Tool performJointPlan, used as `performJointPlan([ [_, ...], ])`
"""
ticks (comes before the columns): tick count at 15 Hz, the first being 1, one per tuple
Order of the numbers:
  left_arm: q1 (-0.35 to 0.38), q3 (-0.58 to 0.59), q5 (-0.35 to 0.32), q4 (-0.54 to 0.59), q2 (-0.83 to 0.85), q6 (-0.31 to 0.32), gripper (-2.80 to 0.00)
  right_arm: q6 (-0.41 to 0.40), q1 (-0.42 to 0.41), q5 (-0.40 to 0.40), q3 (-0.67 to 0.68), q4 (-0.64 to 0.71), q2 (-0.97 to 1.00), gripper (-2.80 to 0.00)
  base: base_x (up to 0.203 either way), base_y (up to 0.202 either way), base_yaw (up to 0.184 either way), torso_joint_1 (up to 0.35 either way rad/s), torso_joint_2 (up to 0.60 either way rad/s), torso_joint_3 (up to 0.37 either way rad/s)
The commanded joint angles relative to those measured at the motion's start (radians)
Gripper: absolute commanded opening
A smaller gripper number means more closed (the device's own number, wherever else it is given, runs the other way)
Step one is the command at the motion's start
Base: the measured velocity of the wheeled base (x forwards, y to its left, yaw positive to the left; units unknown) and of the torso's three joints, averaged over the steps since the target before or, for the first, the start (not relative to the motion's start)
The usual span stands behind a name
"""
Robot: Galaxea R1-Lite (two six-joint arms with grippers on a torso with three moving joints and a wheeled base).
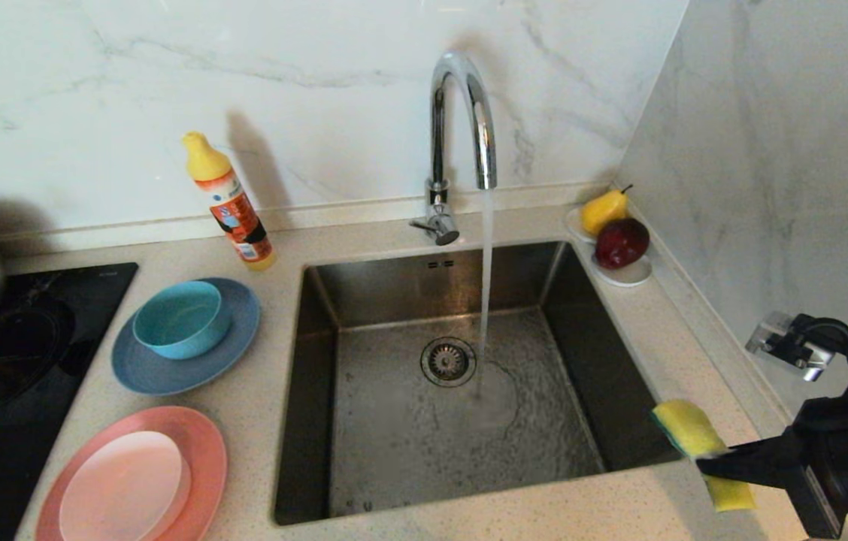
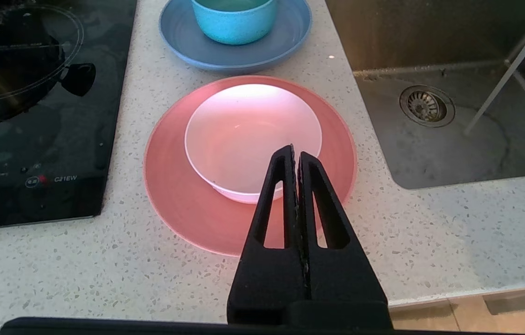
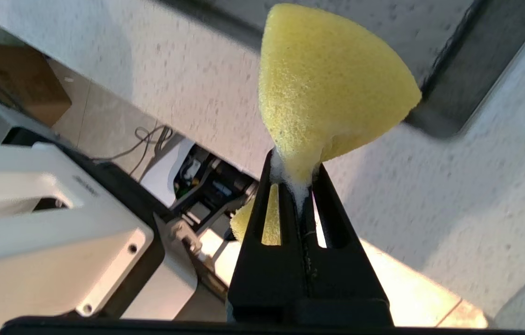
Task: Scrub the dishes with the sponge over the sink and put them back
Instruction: Pick up a bowl and the sponge
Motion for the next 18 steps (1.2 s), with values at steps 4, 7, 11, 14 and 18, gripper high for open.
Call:
performJointPlan([
  [4,0.003,0.002,0.005,0.020,0.000,-0.006,-2.80,0.005,0.021,-0.045,-0.006,0.024,0.012,-2.80,0.000,0.000,0.000,0.000,0.00,0.000],
  [7,0.003,-0.169,0.067,0.060,0.054,0.001,-2.80,0.005,0.024,-0.043,0.023,0.021,0.017,-2.80,0.000,0.000,0.000,0.000,0.00,0.000],
  [11,0.001,-0.470,0.264,0.138,0.216,0.104,-2.80,0.032,0.023,-0.054,-0.008,0.027,0.009,-2.80,0.000,0.000,0.000,0.000,0.00,0.000],
  [14,-0.003,-0.611,0.329,0.120,0.474,0.117,-2.80,0.034,0.024,-0.061,-0.024,0.027,0.011,-2.80,0.000,0.000,0.000,0.000,0.00,0.000],
  [18,-0.001,-0.699,0.358,0.106,0.858,0.090,-2.80,0.037,0.046,-0.085,-0.031,0.024,0.035,-2.80,0.000,0.000,0.000,0.000,0.00,0.000],
])
